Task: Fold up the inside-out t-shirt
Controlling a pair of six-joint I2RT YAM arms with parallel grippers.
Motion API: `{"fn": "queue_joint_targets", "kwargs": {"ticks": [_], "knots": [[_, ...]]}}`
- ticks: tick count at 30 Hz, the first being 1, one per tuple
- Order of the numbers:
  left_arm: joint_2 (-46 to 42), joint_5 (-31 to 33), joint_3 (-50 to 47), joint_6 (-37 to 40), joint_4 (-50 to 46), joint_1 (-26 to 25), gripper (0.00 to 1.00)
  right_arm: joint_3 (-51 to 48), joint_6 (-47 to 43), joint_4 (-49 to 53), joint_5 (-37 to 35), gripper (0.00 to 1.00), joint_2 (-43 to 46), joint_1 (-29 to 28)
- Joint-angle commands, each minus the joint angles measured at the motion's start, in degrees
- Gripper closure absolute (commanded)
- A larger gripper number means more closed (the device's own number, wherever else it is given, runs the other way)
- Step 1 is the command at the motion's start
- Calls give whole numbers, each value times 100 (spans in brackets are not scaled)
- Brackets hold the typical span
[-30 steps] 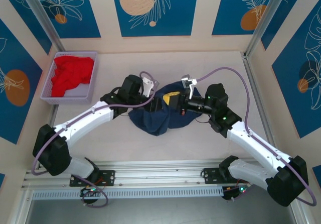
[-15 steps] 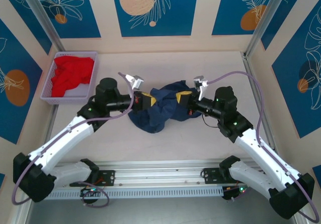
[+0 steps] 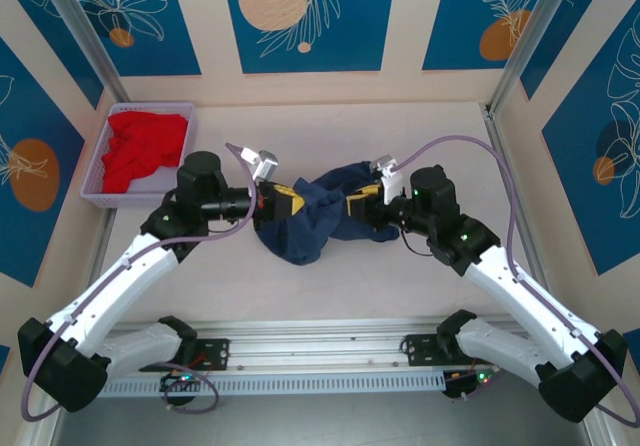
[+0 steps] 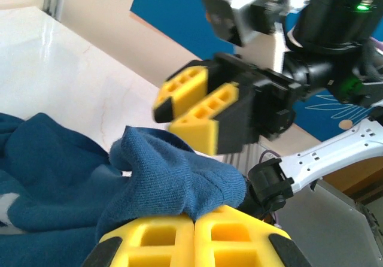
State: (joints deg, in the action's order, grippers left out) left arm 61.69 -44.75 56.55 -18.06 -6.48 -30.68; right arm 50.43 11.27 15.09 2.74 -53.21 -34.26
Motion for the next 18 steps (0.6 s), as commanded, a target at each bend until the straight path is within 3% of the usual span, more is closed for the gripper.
{"fn": "queue_joint_targets", "kwargs": {"ticks": [1, 7, 9, 18], "knots": [[62, 67, 319, 319, -543, 96, 100, 226, -1022, -9, 144, 62, 245, -214], [141, -19, 443, 435, -817, 114, 100, 487, -2198, -73, 269, 55, -69, -718], [171, -74, 462, 450, -866, 115, 100, 636, -2409, -68, 280, 49, -307, -787], [190, -172, 437, 484, -887, 114, 100, 946, -2501, -461, 331, 49, -906, -896]]}}
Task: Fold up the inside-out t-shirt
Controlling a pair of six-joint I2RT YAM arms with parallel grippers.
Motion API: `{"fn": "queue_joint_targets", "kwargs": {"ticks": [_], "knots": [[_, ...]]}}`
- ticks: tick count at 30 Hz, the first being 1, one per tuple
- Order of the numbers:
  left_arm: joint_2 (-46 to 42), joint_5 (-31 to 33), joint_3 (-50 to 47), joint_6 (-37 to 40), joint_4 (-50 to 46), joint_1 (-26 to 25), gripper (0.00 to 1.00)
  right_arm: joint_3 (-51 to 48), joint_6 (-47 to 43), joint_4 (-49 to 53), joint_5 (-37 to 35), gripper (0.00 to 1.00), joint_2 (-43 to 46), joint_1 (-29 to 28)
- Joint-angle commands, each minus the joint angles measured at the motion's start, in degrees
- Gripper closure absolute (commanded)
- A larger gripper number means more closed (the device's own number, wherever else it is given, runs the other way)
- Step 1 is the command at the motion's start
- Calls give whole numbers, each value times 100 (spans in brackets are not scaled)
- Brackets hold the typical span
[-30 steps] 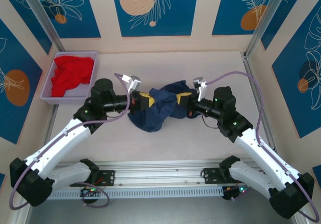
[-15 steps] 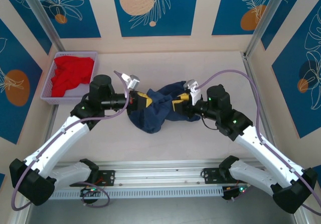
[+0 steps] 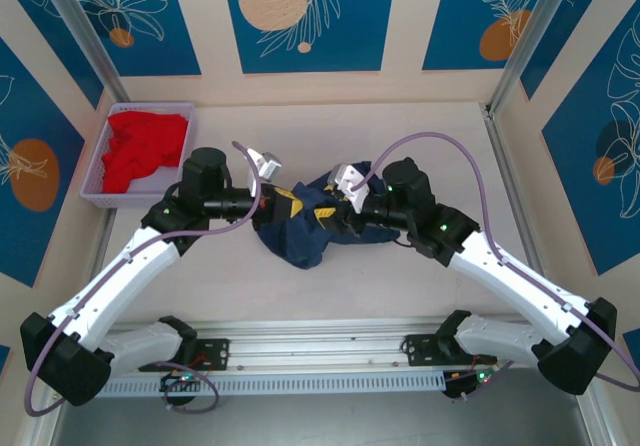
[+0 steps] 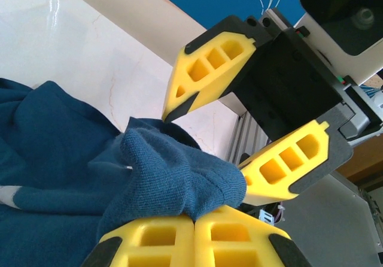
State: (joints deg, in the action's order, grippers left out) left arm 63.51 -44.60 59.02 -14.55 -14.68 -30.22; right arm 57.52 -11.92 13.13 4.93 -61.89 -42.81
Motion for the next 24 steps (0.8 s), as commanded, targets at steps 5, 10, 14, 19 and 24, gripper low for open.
{"fn": "queue_joint_targets", "kwargs": {"ticks": [5, 10, 14, 19, 24], "knots": [[35, -225, 190, 149, -92, 69, 100, 251, -144, -416, 49, 53, -104, -50], [48, -225, 180, 165, -95, 69, 100, 327, -153, -416, 59, 67, -140, -52], [38, -171, 183, 134, -45, 69, 100, 452, -12, -324, 145, 97, -201, -48], [25, 876, 302, 143, -373, 64, 100, 722, 1125, -170, 556, 100, -237, 24], [-191, 1937, 253, 236, -686, -31, 81, 970, 2849, -170, 966, 100, -467, 197]]}}
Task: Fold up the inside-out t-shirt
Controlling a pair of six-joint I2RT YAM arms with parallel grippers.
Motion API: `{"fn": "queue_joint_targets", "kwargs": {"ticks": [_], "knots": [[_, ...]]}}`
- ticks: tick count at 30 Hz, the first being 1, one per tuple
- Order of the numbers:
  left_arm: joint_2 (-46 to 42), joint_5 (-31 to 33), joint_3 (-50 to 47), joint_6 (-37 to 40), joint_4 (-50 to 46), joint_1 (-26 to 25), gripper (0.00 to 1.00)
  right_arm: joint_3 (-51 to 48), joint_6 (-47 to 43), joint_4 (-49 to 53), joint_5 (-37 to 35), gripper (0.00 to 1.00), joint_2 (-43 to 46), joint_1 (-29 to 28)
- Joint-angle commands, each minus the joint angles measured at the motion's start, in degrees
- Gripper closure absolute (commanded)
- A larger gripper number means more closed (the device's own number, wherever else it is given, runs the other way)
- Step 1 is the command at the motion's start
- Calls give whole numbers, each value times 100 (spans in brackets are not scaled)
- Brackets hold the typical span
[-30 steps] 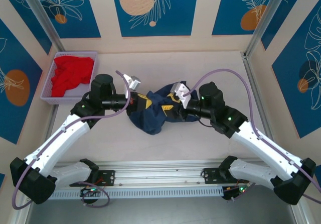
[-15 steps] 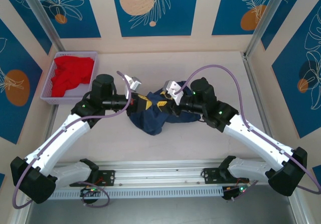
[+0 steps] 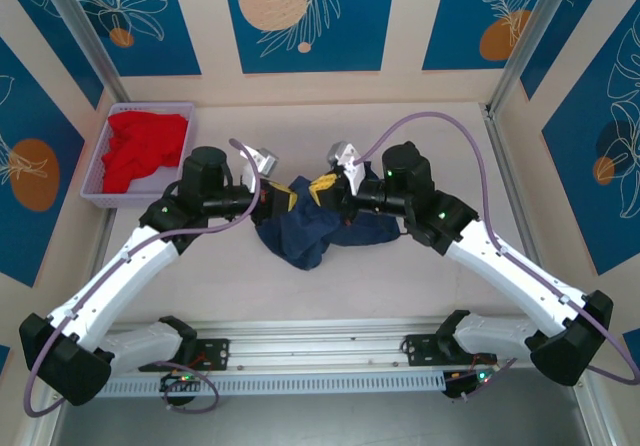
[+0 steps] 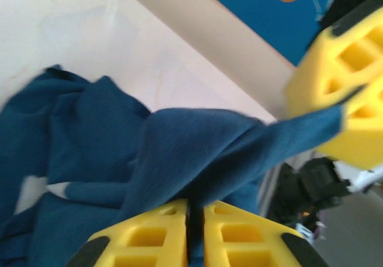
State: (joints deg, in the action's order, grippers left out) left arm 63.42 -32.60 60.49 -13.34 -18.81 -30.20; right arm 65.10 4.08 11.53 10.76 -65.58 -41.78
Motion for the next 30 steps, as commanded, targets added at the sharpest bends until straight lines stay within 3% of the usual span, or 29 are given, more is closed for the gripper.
{"fn": "queue_joint_targets", "kwargs": {"ticks": [1, 5, 12, 16, 22, 24, 26, 28, 30], "knots": [[-291, 846, 42, 123, -277, -92, 77, 220, 1529, -79, 475, 100, -146, 129], [-711, 1085, -165, 144, -381, -326, 68, 330, 2207, -157, 572, 100, -338, 205], [-818, 1011, -220, 212, -581, -689, 60, 373, 2391, -287, 703, 100, -421, 340], [-630, 1482, -105, 343, -761, -860, 57, 255, 2342, -337, 833, 100, -338, 428], [-70, 1268, -28, 421, -558, -979, 48, 32, 2433, -563, 1050, 100, -171, 554], [149, 1074, -22, 390, -403, -979, 56, -44, 2362, -532, 1074, 100, -95, 595], [256, 775, -9, 258, -231, -971, 81, -59, 2118, -94, 705, 100, 36, 660], [151, 178, -112, 60, 104, -881, 97, 8, 1800, 733, -381, 100, 147, 660], [-97, -562, -440, -395, 852, -706, 100, 14, 1548, 1372, -1381, 100, 210, 658]]}}
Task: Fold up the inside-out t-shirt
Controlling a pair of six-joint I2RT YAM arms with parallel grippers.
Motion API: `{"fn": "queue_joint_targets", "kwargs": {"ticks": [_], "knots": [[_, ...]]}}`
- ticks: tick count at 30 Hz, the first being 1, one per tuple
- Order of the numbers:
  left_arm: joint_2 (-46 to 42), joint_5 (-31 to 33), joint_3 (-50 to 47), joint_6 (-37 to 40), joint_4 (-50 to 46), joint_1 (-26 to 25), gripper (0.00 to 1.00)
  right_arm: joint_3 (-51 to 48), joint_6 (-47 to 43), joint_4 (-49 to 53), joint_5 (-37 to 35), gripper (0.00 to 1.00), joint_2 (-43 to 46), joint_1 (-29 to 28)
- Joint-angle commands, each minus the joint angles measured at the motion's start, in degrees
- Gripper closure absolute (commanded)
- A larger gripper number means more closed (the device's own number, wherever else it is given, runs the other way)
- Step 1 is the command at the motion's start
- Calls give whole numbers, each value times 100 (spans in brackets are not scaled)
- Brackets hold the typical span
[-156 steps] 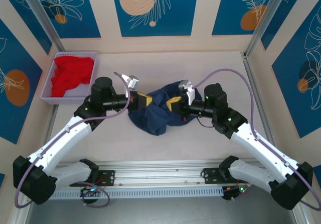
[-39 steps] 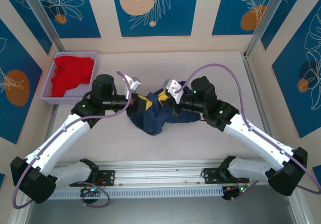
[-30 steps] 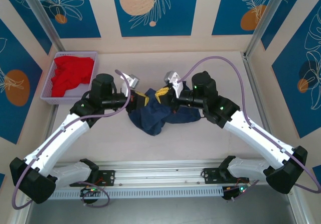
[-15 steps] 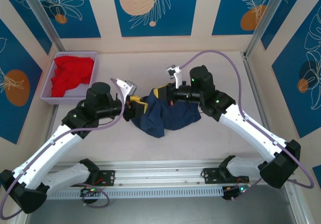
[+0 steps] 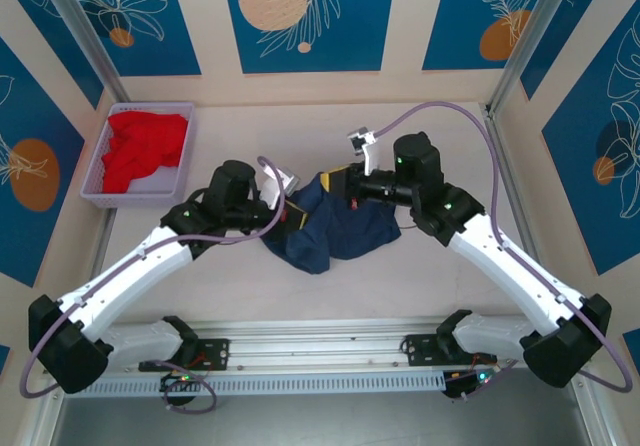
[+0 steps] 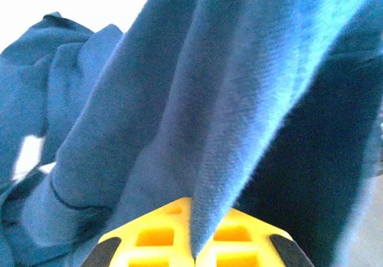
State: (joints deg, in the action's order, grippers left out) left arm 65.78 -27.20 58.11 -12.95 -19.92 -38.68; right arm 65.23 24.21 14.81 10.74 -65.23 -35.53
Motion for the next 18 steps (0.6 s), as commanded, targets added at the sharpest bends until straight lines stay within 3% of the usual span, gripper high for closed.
{"fn": "queue_joint_targets", "kwargs": {"ticks": [1, 4, 9, 14, 18], "knots": [[-440, -1556, -406, -726, 1421, 243, 100, -39, -556, 1226, -1727, 100, 197, 37], [-628, -2242, -698, -1160, 2123, 391, 100, -213, -778, 1372, -1866, 96, 260, 37], [-805, -2339, -800, -1308, 2379, 483, 100, -379, -1079, 1422, -1654, 81, 459, 45], [-726, -2462, -813, -1403, 2571, 493, 100, -529, -1425, 1316, -677, 66, 753, 106], [-620, -2439, -748, -1334, 2474, 508, 100, -709, -1389, 1164, 87, 60, 973, 267]]}}
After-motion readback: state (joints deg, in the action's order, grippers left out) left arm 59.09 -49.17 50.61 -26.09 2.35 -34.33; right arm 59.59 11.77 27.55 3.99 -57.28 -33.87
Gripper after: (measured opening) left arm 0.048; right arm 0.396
